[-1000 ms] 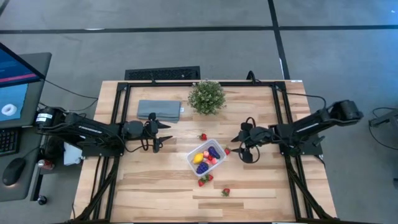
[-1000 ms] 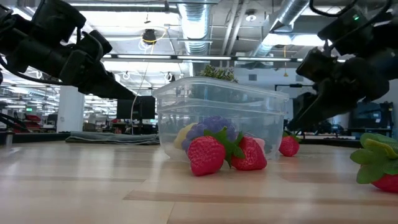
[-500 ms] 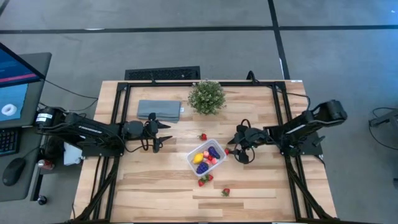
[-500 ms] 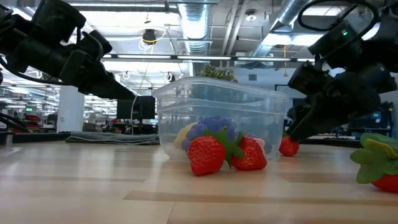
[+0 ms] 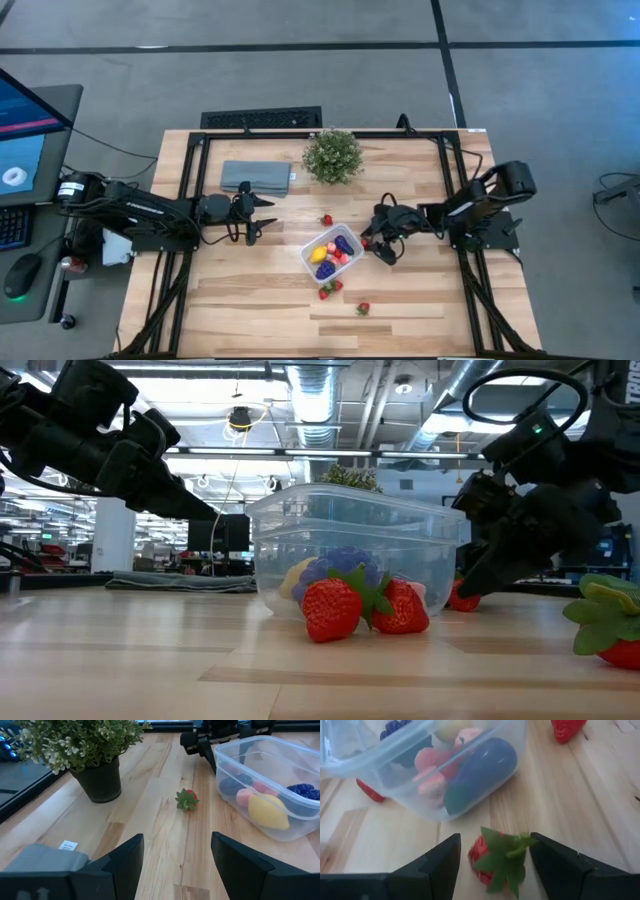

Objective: Pick and placing Produce into tupperware
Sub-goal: Put the red strawberry into the transparent bin

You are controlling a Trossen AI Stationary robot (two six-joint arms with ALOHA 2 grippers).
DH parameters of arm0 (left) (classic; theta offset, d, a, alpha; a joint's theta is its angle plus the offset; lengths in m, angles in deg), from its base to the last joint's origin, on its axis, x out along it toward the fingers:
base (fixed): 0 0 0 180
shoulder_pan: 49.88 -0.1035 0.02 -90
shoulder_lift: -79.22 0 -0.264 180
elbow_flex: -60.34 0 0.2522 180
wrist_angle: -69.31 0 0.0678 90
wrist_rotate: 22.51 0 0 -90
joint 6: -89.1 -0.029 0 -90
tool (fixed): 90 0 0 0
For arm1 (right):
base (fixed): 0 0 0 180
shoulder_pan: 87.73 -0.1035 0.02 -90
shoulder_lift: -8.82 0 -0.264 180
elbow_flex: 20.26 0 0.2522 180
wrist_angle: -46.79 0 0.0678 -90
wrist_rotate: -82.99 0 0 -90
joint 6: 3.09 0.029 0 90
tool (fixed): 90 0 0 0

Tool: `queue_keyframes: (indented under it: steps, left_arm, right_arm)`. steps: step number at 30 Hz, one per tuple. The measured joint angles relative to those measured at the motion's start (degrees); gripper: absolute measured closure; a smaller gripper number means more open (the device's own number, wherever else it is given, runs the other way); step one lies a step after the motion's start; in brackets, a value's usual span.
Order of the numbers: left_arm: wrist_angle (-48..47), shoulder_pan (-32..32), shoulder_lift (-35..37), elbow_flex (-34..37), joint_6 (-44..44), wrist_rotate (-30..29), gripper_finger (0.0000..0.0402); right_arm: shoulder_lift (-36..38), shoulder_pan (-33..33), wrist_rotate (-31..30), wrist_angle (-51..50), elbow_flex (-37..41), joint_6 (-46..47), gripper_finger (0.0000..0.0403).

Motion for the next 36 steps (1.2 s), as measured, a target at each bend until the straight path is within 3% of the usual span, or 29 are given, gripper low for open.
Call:
queue_keyframes:
  steps: [32,36]
  left_arm:
    - [-0.85,0.02,0.00,0.02,0.63,0.01,0.0178]
    - [-1.00,0.02,0.00,0.02,0.63,0.01,0.0178]
  right_arm:
    - [-0.90,-0.04,1.35,-0.83,-0.67,0.42,0.0144]
    - [-0.90,-0.04,1.33,-0.94,-0.65,0.44,0.0160]
